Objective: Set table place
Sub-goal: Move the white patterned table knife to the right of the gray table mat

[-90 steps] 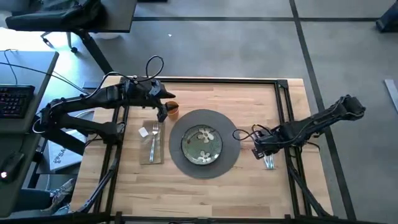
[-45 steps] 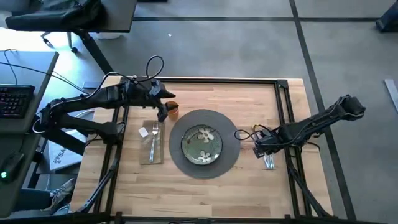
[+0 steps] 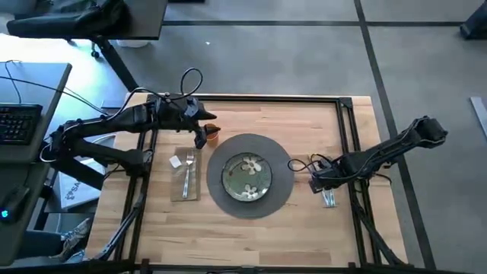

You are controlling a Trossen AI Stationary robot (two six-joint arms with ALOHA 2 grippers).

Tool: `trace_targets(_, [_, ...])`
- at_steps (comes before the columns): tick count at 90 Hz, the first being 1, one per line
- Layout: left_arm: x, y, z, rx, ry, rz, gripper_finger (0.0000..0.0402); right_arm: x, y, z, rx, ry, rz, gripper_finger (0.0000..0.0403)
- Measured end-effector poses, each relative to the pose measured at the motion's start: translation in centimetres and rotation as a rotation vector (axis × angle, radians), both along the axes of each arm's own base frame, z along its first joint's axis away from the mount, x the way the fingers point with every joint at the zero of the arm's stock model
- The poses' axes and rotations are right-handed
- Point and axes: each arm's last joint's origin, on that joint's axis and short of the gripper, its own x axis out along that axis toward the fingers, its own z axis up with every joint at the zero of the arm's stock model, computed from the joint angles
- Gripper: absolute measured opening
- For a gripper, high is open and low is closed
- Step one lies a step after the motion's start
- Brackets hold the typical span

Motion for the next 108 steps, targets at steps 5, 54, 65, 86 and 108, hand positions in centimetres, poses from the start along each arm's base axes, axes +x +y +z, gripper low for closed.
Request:
trace_targets(5, [0.0,0.0,0.0,0.000,0.000,0.000,0.0223,0.0,0.0,0.0,0.001,0.001,-0.008,0.0000])
trace_targets(54, [0.0,0.1,0.0,0.024,0.008,0.010,0.0223,-0.5,1.4,0.0,0.052,0.020,-0.007,0.0000])
trace_targets(65, [0.0,0.1,0.0,0.028,0.009,0.013,0.0223,-0.6,1.8,0.0,0.058,0.016,-0.013,0.0000])
trace_targets(86, [0.0,0.1,0.0,0.028,0.009,0.015,0.0223,-0.7,2.2,0.0,0.042,-0.006,-0.031,0.0000])
trace_targets(108, [0.0,0.1,0.0,0.028,0.009,0.015,0.0223,-0.6,2.1,-0.2,-0.039,-0.035,-0.040,0.0000])
